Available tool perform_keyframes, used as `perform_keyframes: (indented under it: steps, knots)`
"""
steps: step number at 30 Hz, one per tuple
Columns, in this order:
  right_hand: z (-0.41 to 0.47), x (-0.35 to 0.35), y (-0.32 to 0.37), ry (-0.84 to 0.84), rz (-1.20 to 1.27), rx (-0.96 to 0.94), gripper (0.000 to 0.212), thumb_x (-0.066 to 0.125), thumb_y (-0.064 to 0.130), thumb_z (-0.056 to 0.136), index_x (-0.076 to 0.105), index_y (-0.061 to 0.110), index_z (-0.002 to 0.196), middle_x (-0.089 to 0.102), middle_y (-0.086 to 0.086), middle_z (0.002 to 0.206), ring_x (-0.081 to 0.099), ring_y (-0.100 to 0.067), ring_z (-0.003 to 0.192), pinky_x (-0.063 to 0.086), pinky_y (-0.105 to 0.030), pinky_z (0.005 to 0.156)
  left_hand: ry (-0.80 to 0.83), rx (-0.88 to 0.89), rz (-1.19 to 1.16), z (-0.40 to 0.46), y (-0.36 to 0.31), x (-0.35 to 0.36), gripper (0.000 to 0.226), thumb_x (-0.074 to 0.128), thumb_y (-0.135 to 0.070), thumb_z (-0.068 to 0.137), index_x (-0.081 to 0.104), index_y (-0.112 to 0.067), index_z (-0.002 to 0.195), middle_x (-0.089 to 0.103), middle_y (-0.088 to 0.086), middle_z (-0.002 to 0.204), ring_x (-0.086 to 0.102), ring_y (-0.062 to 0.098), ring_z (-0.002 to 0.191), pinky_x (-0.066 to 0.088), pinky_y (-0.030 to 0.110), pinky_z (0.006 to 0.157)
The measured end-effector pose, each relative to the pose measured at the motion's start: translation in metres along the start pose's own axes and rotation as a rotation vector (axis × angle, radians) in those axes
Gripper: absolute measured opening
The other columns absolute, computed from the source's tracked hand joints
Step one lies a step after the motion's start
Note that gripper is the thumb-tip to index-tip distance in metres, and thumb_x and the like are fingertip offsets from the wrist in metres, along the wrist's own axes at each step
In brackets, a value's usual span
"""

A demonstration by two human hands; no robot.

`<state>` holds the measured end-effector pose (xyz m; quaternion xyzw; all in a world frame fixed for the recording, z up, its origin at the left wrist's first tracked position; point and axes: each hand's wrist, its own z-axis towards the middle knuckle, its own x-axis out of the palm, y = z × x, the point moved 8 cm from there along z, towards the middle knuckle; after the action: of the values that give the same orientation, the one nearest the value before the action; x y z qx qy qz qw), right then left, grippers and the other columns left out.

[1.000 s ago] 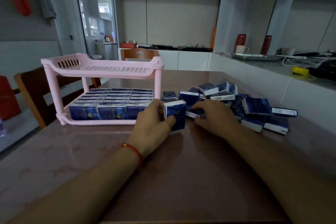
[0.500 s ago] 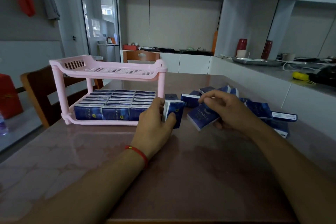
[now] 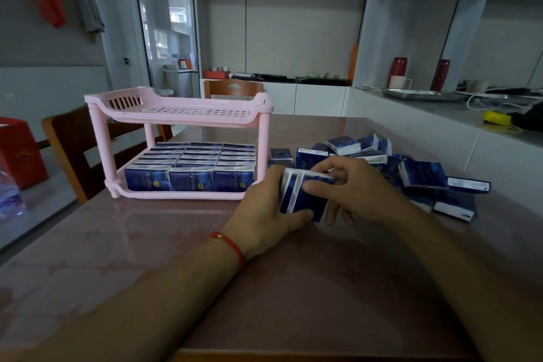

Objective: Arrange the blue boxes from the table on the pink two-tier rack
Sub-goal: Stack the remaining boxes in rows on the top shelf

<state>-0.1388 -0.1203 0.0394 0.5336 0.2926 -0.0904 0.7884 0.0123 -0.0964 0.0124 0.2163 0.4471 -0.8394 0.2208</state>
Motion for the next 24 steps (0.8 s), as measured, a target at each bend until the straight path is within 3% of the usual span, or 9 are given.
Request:
perform_keyframes:
  steps: [2, 5, 9, 12, 14, 17, 21, 24]
  knots:
    - [0.002, 0.0, -0.001, -0.037, -0.067, -0.024, 0.049, 0.075, 0.048, 0.08, 0.058, 0.019, 0.116, 0.073, -0.001, 0.094, 0.071, -0.026, 0.057, 0.052, -0.035, 0.041, 0.009, -0.058, -0.091, 0.001, 0.007, -0.001, 0.059, 0.084, -0.031, 0.071, 0.051, -0.029, 0.12, 0.07, -0.009, 0.112, 0.068, 0.007, 0.101, 0.058, 0.034, 0.087]
    - [0.003, 0.003, 0.001, 0.018, -0.062, -0.094, 0.061, 0.072, 0.052, 0.076, 0.056, 0.031, 0.132, 0.061, 0.006, 0.118, 0.073, -0.014, 0.079, 0.052, -0.031, 0.045, 0.054, -0.131, -0.261, 0.003, 0.015, 0.002, 0.063, 0.081, -0.02, 0.065, 0.052, -0.023, 0.122, 0.071, -0.002, 0.116, 0.07, 0.014, 0.105, 0.058, 0.044, 0.093]
    - [0.002, 0.003, 0.005, 0.0, -0.146, -0.194, 0.047, 0.077, 0.039, 0.08, 0.064, 0.031, 0.125, 0.064, 0.012, 0.109, 0.065, -0.009, 0.081, 0.051, -0.016, 0.058, 0.145, -0.152, -0.269, 0.004, 0.018, 0.006, 0.067, 0.081, 0.001, 0.072, 0.055, -0.015, 0.131, 0.071, 0.001, 0.119, 0.069, 0.013, 0.108, 0.057, 0.041, 0.096]
    - [0.002, 0.011, 0.008, 0.007, -0.172, -0.214, 0.055, 0.077, 0.048, 0.074, 0.064, 0.028, 0.124, 0.061, 0.019, 0.11, 0.065, -0.005, 0.095, 0.057, -0.02, 0.073, 0.241, -0.161, -0.206, 0.008, 0.021, 0.007, 0.071, 0.084, -0.002, 0.072, 0.054, -0.017, 0.135, 0.071, -0.001, 0.12, 0.068, 0.012, 0.108, 0.057, 0.035, 0.095]
    - [0.003, 0.016, 0.006, 0.054, -0.134, -0.197, 0.062, 0.074, 0.054, 0.072, 0.061, 0.028, 0.127, 0.063, 0.016, 0.115, 0.067, -0.006, 0.099, 0.057, -0.022, 0.071, 0.3, -0.171, -0.22, 0.009, 0.022, 0.009, 0.073, 0.085, -0.004, 0.072, 0.054, -0.019, 0.137, 0.071, -0.001, 0.12, 0.069, 0.011, 0.107, 0.058, 0.032, 0.092]
    - [0.005, 0.017, 0.001, 0.097, -0.072, -0.167, 0.054, 0.076, 0.044, 0.078, 0.06, 0.027, 0.126, 0.071, 0.008, 0.111, 0.07, -0.012, 0.092, 0.057, -0.024, 0.062, 0.329, -0.152, -0.21, 0.007, 0.02, 0.006, 0.071, 0.086, -0.009, 0.076, 0.054, -0.021, 0.138, 0.071, -0.005, 0.12, 0.069, 0.003, 0.102, 0.057, 0.02, 0.087]
    - [0.006, 0.006, 0.001, 0.051, 0.025, -0.131, 0.044, 0.077, 0.04, 0.073, 0.065, 0.028, 0.114, 0.072, 0.002, 0.103, 0.07, -0.019, 0.087, 0.058, -0.03, 0.06, 0.239, -0.087, -0.06, -0.002, 0.019, -0.005, 0.071, 0.088, -0.03, 0.074, 0.053, -0.027, 0.135, 0.068, -0.011, 0.117, 0.066, 0.005, 0.104, 0.056, 0.02, 0.089]
    - [0.005, -0.015, 0.001, -0.051, 0.063, -0.12, 0.051, 0.073, 0.041, 0.071, 0.064, 0.024, 0.118, 0.07, 0.002, 0.11, 0.07, -0.017, 0.093, 0.058, -0.027, 0.061, 0.025, 0.074, 0.095, -0.007, 0.003, -0.033, 0.047, 0.081, -0.032, 0.08, 0.059, -0.025, 0.121, 0.067, -0.011, 0.103, 0.065, 0.011, 0.087, 0.055, 0.026, 0.078]
